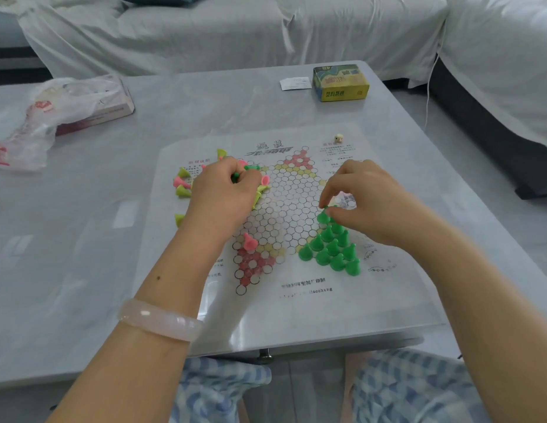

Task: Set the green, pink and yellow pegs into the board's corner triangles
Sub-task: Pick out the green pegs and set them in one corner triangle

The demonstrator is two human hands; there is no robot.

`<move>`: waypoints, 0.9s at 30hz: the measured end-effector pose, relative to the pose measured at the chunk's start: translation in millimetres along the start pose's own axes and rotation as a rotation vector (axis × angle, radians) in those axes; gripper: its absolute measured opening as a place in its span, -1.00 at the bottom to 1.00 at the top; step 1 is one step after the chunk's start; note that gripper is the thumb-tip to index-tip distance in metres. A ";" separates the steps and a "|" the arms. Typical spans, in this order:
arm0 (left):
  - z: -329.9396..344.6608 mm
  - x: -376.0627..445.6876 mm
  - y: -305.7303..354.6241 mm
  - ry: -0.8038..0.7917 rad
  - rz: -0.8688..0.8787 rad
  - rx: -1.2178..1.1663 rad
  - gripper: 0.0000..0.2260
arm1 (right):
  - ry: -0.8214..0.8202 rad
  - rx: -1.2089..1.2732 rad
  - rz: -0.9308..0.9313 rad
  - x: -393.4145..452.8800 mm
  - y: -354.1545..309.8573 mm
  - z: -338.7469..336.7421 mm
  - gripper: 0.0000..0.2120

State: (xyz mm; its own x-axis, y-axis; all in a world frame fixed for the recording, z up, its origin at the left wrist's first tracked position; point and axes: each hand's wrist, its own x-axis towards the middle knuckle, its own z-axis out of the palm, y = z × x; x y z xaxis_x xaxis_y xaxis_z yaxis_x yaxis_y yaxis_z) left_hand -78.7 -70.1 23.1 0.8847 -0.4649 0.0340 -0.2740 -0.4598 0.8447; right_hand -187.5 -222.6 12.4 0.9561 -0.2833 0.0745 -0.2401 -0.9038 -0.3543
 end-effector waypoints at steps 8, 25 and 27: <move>-0.4 -0.8 2.0 -0.026 0.001 0.007 -0.75 | -0.008 -0.071 0.004 1.9 0.5 4.2 -0.89; -1.5 -0.2 0.0 -0.023 0.020 0.004 -0.77 | -0.041 -0.034 -0.005 1.0 -2.4 5.8 -0.90; -1.3 -0.5 0.2 -0.024 0.024 0.004 -0.78 | -0.036 -0.034 -0.008 1.0 -1.9 6.0 -0.90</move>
State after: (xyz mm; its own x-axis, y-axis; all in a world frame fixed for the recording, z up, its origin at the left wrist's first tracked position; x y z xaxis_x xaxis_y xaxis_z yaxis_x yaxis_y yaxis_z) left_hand -78.7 -69.0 23.9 0.8686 -0.4937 0.0415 -0.2967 -0.4513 0.8416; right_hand -185.0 -219.2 7.5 0.9633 -0.2649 0.0431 -0.2376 -0.9165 -0.3219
